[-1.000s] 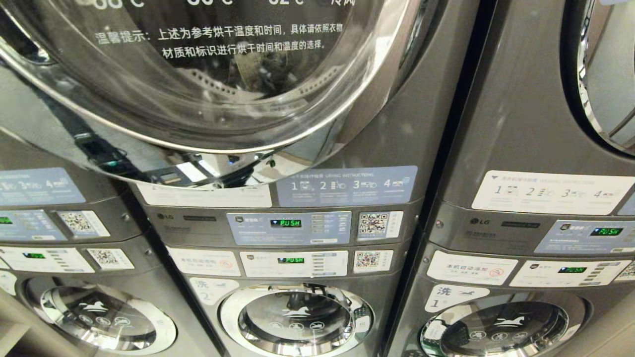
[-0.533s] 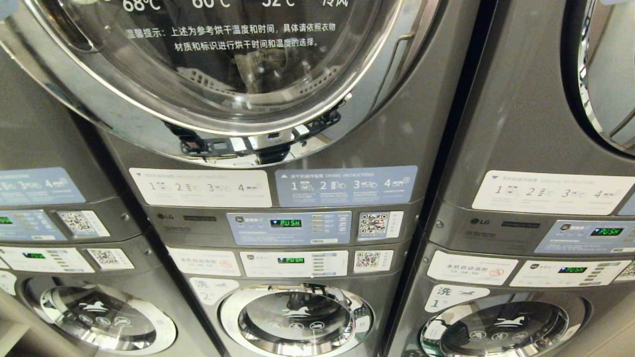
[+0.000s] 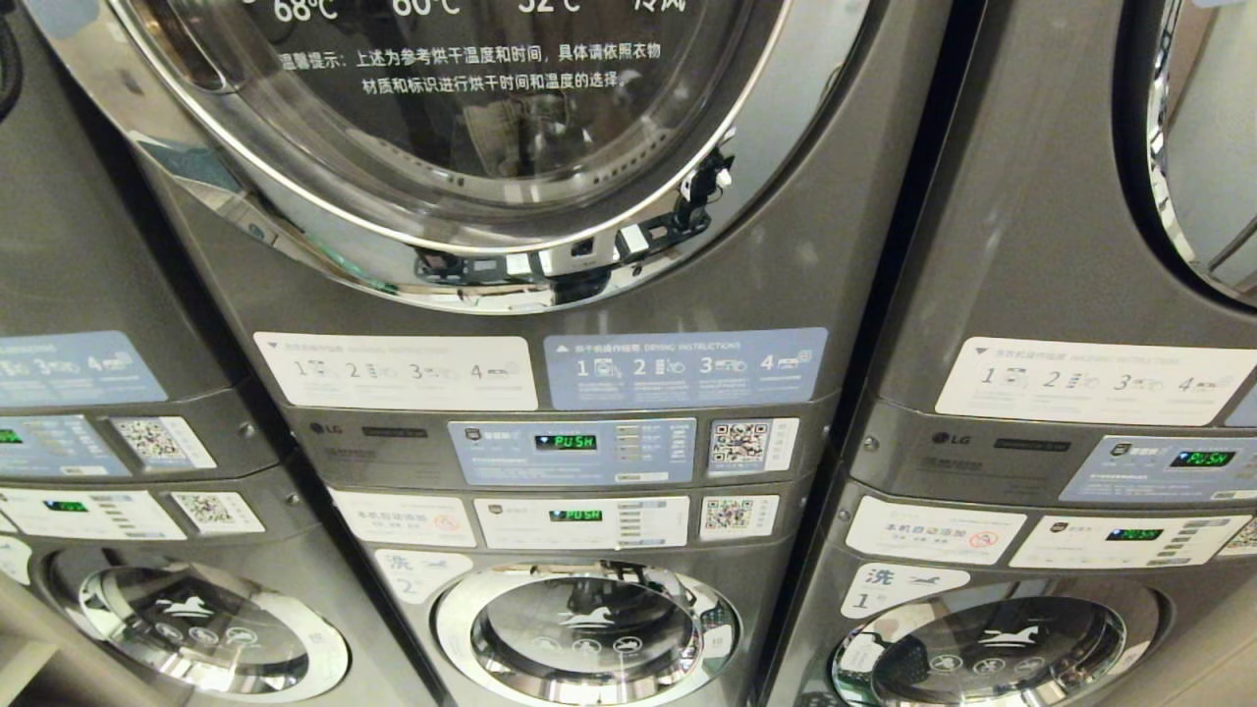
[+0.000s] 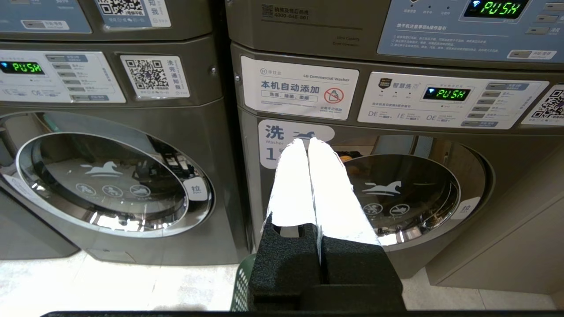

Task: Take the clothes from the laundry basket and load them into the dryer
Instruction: Close the dryer

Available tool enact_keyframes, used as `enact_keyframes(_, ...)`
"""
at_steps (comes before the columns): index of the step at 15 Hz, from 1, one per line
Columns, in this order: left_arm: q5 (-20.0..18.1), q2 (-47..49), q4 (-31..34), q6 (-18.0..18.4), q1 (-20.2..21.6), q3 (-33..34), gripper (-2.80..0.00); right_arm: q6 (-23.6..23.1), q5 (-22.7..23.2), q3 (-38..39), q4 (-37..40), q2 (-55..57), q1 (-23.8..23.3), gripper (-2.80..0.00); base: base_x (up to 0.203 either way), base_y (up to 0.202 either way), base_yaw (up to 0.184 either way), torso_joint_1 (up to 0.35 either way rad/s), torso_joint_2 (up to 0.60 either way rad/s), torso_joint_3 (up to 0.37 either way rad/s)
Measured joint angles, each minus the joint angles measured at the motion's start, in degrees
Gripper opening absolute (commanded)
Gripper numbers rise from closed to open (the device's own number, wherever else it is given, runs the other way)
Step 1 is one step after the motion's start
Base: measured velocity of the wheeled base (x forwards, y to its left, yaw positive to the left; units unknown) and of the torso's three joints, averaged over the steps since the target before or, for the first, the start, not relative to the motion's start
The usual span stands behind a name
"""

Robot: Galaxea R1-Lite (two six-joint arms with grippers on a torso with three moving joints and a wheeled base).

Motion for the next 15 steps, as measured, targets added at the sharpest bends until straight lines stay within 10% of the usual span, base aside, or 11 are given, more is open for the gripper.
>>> enact_keyframes(15, -0.2, 11.2, -1.1, -0.3, 1.4, -8.0, -2.80, 0.0, 0.0, 0.0, -0.1, -1.0, 0.0, -2.80, 0.000, 0.000, 0.000, 0.000, 0.00, 0.000)
